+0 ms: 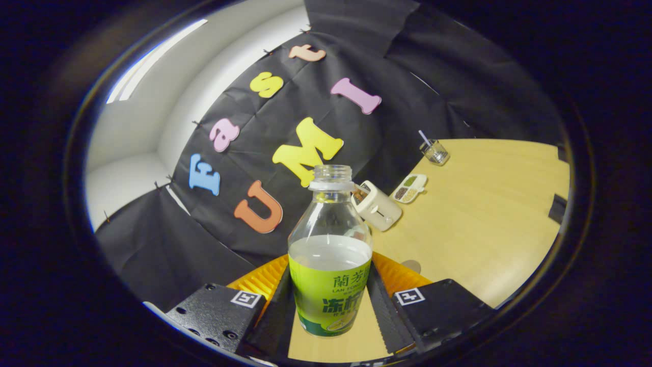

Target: Take the bottle from table, then pour the juice into the cup, finally place the bottle on the coaster

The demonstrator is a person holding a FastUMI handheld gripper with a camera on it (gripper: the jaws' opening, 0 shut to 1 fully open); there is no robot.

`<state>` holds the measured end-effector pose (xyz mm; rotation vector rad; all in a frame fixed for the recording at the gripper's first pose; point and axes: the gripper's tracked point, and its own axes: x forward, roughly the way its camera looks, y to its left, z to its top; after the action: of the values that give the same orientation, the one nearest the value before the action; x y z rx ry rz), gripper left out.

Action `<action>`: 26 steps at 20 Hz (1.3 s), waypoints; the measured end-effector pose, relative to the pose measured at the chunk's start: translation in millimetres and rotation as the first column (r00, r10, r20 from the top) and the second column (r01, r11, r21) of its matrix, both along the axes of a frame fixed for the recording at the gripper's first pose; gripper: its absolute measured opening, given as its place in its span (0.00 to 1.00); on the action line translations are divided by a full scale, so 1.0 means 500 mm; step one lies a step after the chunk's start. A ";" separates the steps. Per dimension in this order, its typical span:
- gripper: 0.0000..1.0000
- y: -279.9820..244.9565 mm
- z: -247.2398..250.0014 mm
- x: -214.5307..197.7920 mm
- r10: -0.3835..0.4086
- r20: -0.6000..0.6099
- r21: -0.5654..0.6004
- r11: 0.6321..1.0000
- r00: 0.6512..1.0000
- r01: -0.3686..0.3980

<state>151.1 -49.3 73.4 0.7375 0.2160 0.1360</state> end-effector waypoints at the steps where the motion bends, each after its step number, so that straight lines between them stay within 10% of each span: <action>1: 0.80 -0.007 0.005 -0.004 -0.016 -0.001 -0.063 0.998 1.000 0.016; 18: 0.81 0.001 0.025 0.039 -0.240 0.149 -0.484 0.829 0.959 0.282; 26: 0.82 0.039 -0.128 0.206 -0.237 0.094 -0.625 0.742 0.967 0.243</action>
<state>254.2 -29.9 9.6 0.0771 0.1410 -0.1816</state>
